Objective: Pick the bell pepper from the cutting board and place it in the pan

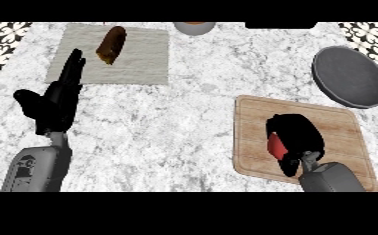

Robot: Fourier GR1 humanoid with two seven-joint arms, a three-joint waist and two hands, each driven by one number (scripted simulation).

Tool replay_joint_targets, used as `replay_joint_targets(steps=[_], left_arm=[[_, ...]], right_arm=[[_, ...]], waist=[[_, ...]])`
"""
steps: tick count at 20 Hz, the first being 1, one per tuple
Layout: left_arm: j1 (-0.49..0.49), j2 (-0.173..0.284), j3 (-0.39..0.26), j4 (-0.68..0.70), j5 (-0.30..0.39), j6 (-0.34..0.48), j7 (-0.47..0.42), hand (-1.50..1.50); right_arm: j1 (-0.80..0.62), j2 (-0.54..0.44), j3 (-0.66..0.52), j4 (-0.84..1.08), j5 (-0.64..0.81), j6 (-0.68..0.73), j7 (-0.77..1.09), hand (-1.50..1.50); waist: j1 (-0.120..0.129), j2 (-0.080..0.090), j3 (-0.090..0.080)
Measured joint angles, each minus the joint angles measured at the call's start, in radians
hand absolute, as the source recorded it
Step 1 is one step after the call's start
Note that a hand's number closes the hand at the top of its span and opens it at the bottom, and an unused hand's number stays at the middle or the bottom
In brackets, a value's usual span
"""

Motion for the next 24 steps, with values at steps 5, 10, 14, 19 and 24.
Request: replay_joint_targets(steps=[5,10,14,19,24], left_arm=[[0.024,-0.012,-0.009,-0.013,-0.007,-0.001,-0.012,0.00],[0.025,-0.001,0.005,-0.006,-0.006,-0.003,-0.013,0.00],[0.020,0.011,0.018,-0.020,0.003,-0.006,0.002,0.00],[0.035,0.005,0.009,-0.036,-0.001,-0.011,0.000,0.00],[0.014,0.006,0.017,0.000,-0.003,-0.014,-0.014,0.00]], right_arm=[[0.048,0.108,0.041,-0.057,-0.025,-0.034,0.007,1.50],[0.094,0.131,0.059,-0.211,0.014,-0.164,0.005,1.50],[0.111,0.137,0.044,-0.365,0.038,-0.246,0.015,1.50],[0.120,0.135,-0.045,-0.511,0.013,-0.282,0.033,1.50],[0.037,0.154,-0.211,-0.509,-0.094,-0.311,0.023,1.50]], waist=[[0.000,0.001,0.002],[-0.008,0.000,0.004],[-0.011,-0.001,0.005],[-0.007,0.000,0.005],[-0.003,0.005,0.005]])
